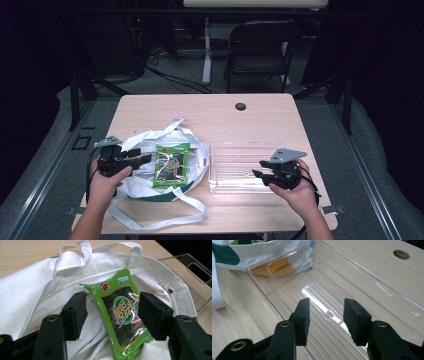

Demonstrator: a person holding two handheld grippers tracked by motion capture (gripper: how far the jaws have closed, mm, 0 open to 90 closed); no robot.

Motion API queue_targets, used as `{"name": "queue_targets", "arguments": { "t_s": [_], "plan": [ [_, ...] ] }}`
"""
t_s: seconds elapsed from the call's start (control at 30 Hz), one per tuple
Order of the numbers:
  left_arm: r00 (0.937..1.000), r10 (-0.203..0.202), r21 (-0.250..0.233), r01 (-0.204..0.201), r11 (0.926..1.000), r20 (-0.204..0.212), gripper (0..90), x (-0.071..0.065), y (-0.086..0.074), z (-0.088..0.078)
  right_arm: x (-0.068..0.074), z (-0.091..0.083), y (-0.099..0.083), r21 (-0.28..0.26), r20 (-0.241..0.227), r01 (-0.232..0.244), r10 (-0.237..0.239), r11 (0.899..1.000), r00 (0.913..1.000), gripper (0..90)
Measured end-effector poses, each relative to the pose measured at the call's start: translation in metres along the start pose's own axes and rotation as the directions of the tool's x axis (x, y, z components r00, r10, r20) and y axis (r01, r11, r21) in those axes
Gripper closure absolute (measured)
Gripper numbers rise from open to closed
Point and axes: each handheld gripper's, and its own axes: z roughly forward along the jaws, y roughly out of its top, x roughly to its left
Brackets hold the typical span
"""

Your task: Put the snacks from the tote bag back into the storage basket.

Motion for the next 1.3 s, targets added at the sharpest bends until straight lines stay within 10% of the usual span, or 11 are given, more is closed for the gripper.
{"name": "queue_targets", "arguments": {
  "t_s": [1.3],
  "plan": [
    [0.9922,-0.104,0.209,0.087,0.974,0.07,35.1,0.006,0.007,0.052,0.0,-0.026,-0.029,-0.006,0.096,-0.114,0.115,0.993,0.9888,47.0]
  ]
}}
